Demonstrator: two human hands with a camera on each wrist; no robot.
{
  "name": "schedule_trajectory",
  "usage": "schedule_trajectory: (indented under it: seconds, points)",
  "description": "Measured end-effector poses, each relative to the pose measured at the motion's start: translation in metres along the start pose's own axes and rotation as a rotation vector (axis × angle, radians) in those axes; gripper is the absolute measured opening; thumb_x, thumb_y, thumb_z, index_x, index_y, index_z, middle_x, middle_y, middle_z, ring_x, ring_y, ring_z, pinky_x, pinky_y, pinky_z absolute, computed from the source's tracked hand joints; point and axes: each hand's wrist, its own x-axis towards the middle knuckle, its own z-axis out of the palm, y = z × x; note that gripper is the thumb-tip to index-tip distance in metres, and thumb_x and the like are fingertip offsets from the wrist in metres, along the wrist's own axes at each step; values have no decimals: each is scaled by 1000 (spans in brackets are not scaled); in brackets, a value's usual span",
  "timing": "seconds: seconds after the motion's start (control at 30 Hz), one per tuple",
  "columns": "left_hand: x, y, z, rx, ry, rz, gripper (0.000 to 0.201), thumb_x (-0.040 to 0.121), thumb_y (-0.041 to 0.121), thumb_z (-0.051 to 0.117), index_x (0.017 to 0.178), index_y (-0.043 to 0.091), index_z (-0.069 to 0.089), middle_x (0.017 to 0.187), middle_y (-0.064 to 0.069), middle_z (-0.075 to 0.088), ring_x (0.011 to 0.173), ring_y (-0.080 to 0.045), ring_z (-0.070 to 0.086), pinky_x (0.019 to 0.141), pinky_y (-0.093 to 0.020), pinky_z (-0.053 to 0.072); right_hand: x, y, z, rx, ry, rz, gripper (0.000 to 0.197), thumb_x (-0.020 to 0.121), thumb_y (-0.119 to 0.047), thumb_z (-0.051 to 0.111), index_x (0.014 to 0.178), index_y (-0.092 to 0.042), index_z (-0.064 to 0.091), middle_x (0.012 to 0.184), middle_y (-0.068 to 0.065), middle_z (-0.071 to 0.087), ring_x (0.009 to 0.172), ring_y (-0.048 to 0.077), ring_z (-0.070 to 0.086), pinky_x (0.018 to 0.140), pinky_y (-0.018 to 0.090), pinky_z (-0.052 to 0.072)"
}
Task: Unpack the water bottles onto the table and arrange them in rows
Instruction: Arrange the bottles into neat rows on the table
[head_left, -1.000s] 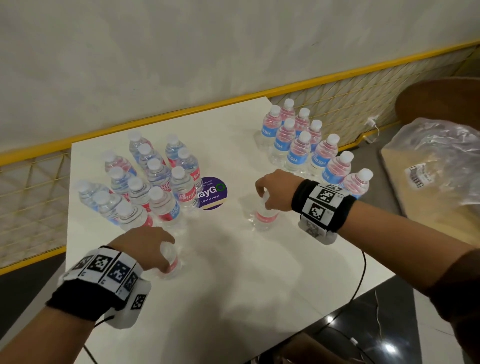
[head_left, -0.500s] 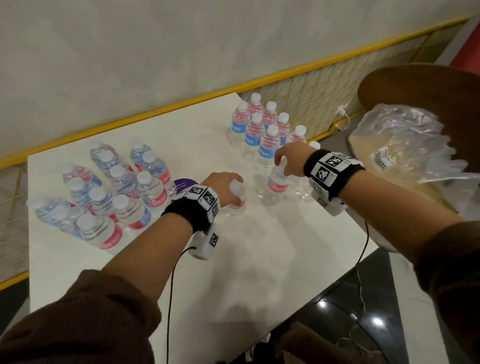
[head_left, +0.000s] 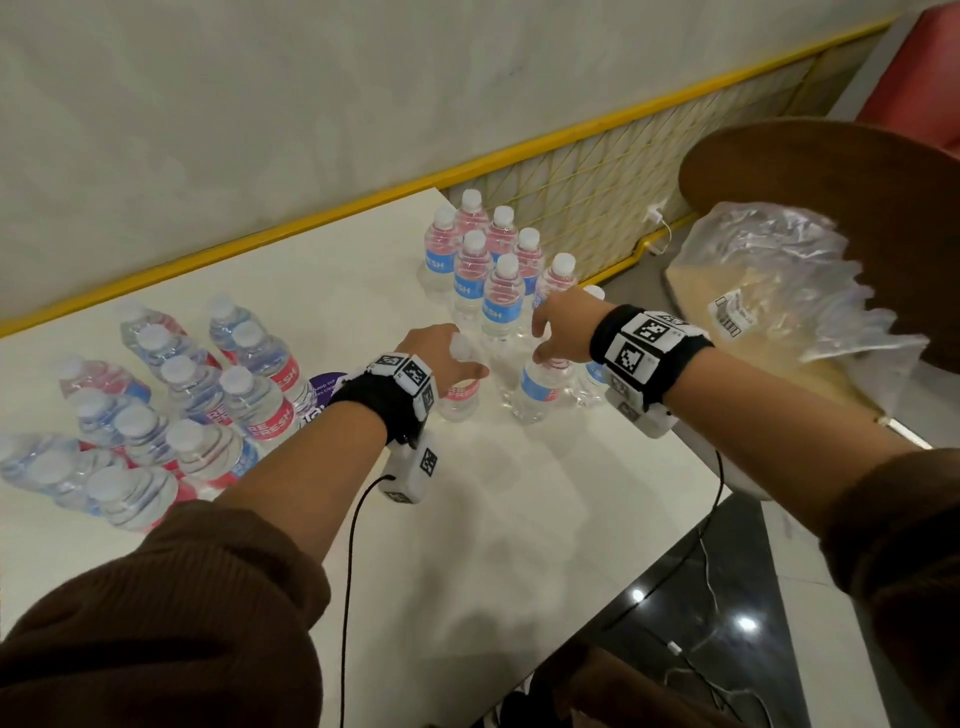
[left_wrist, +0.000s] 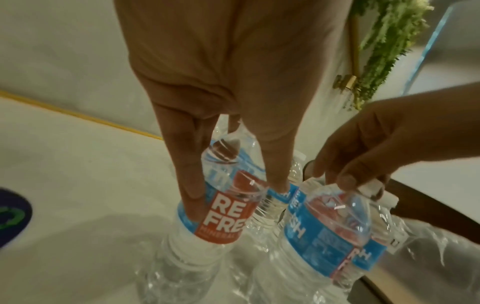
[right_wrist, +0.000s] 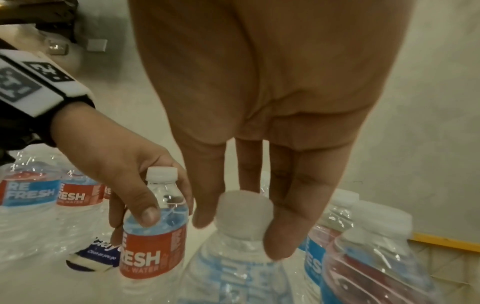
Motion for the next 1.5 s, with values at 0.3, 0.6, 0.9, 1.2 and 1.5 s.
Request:
schedule_trajectory:
  seconds: [0.3, 0.6, 0.9, 1.2, 1.5]
  points:
    - [1, 9, -3, 71, -6, 22, 58, 77, 58, 64, 116, 17, 52, 115, -4, 62, 99, -28, 63, 87, -36, 51, -2, 2, -3, -5, -7, 11, 36, 90, -34, 58, 105, -2, 63, 101, 11, 65, 91, 25, 62, 78, 30, 49]
    - [-4, 2, -13, 85, -28, 98, 45, 81, 37, 68, 121, 20, 54, 120, -4, 61, 107, -25, 57, 88, -33, 45, 0, 1, 0, -4, 0, -50, 35, 90, -27, 60, 119, -9, 62, 113, 10, 63, 104, 26, 58, 86, 31, 46]
    - [-7, 0, -7, 35, 22, 67, 42, 79, 37, 69, 116, 20, 57, 114, -4, 62, 104, -26, 58, 86, -34, 46, 11, -5, -4, 11, 16, -63, 42, 87, -33, 63, 123, -12, 58, 120, 9, 60, 111, 26, 55, 90, 32, 45]
    - [-8, -1, -6, 33, 48, 51, 40, 79, 38, 69, 113, 21, 58, 112, -4, 64, 102, -27, 59, 79, -31, 44, 22, -14, -7, -1, 55, 41, 39, 92, -32, 56, 117, -3, 59, 114, 14, 63, 105, 29, 59, 84, 33, 47]
    - [-10, 2, -7, 34, 51, 50, 39, 81, 37, 67, 115, 19, 58, 113, -5, 64, 104, -28, 59, 81, -32, 44, 25, -6, -20, -22, 61, -31, 41, 93, -15, 55, 134, -13, 51, 132, 12, 53, 124, 29, 47, 97, 31, 41]
